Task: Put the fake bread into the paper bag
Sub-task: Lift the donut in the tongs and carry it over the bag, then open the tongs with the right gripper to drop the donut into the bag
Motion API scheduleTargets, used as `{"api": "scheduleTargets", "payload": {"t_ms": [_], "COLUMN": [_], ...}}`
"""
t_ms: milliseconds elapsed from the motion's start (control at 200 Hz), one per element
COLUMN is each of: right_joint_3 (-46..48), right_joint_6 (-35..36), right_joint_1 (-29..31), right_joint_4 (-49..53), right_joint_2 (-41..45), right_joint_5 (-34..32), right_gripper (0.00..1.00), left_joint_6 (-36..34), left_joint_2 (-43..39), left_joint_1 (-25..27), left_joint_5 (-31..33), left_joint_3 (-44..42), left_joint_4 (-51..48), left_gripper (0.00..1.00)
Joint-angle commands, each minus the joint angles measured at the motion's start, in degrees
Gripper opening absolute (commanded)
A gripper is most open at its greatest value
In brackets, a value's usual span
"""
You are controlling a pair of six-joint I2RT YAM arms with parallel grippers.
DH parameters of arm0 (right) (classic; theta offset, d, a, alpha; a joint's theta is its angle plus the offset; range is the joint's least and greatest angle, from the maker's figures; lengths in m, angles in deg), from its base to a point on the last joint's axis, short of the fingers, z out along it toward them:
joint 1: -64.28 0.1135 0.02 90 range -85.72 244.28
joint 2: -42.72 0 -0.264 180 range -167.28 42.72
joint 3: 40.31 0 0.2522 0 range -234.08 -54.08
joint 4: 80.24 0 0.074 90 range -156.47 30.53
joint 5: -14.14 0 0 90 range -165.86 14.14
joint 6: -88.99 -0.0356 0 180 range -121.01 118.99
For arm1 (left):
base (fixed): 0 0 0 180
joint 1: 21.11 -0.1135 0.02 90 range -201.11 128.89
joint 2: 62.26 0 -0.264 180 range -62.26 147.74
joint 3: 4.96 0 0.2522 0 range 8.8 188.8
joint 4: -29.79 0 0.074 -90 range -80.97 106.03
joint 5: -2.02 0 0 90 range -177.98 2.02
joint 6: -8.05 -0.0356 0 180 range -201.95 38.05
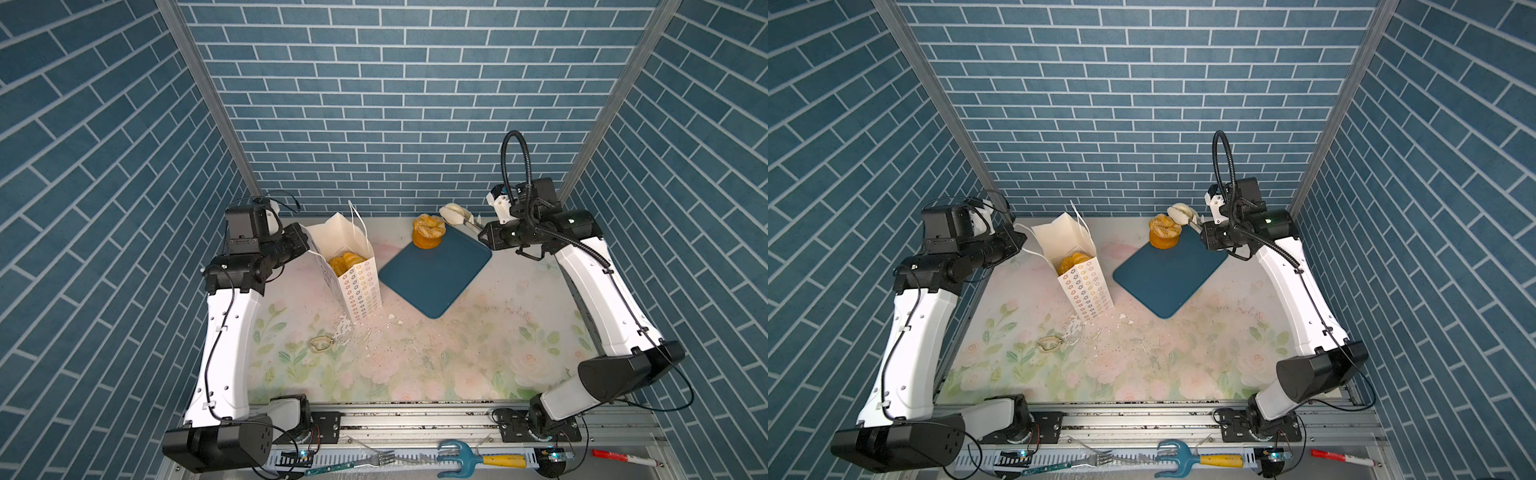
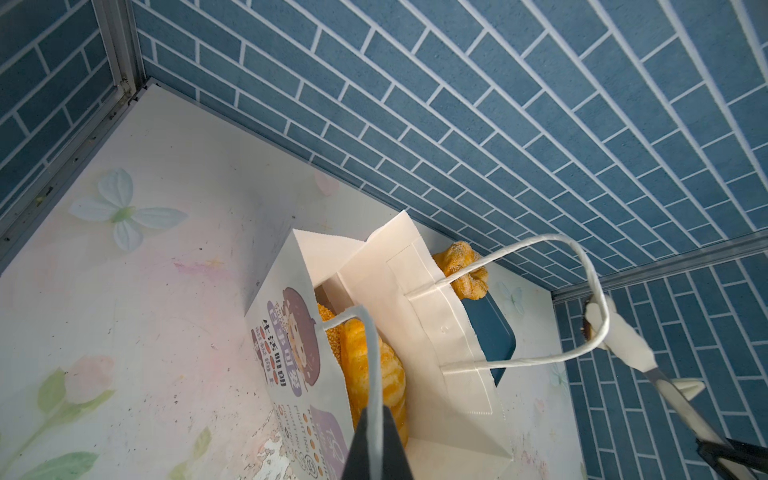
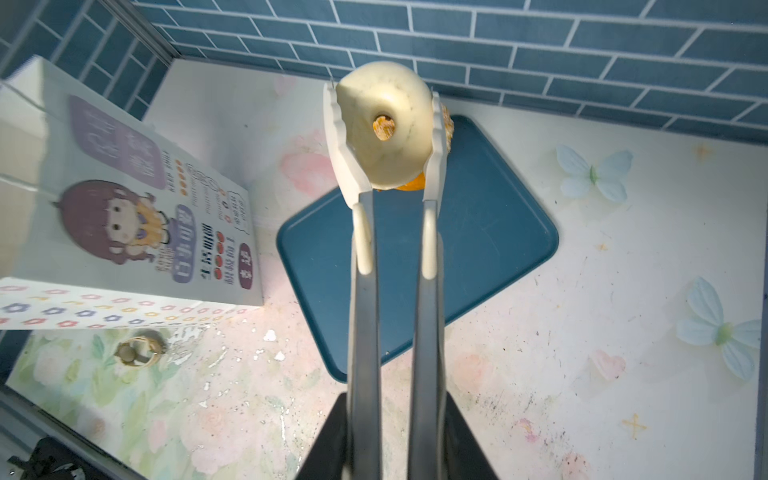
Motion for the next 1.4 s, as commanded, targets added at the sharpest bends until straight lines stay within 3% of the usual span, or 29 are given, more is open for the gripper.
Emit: {"api": "scheduleTargets", "payload": {"t_ms": [0, 340, 615, 975, 1395], "right_joint_3": [-5.6, -27.6, -30.9, -30.4, -32.5], "right_joint_6": [0.4, 2.4, 2.9, 2.7, 4.4], "right_joint_1": [3.7, 18.7, 28.8, 32.6, 34.7], "right_joint_4": [-0.2, 3.3, 4.2, 6.5, 8.1], "right_joint_2": [3.4, -5.8, -12.9, -20.6, -24.4], "right_joint_5": [4.3, 6.0, 2.3, -7.4, -11.0], "right_gripper": [0.28, 0.27, 0.27, 0.29, 0.41], "left_joint_6": [0.0, 0.3, -0.1, -1.1, -0.9], "left_joint_2": [-0.8, -2.1, -2.8, -3.3, -3.3], "left_joint_1": [0.4, 0.5, 0.5, 0.5, 0.5], "left_joint_5": [-1.0, -1.2, -1.3, -1.0, -1.1], "left_joint_3": [-0.6, -1.7, -1.3, -1.1, -1.3], "left_joint_4": [1.1, 1.6, 0.9, -0.3, -0.5], "left_gripper": [0.0, 0.0, 0.0, 0.0, 0.0]}}
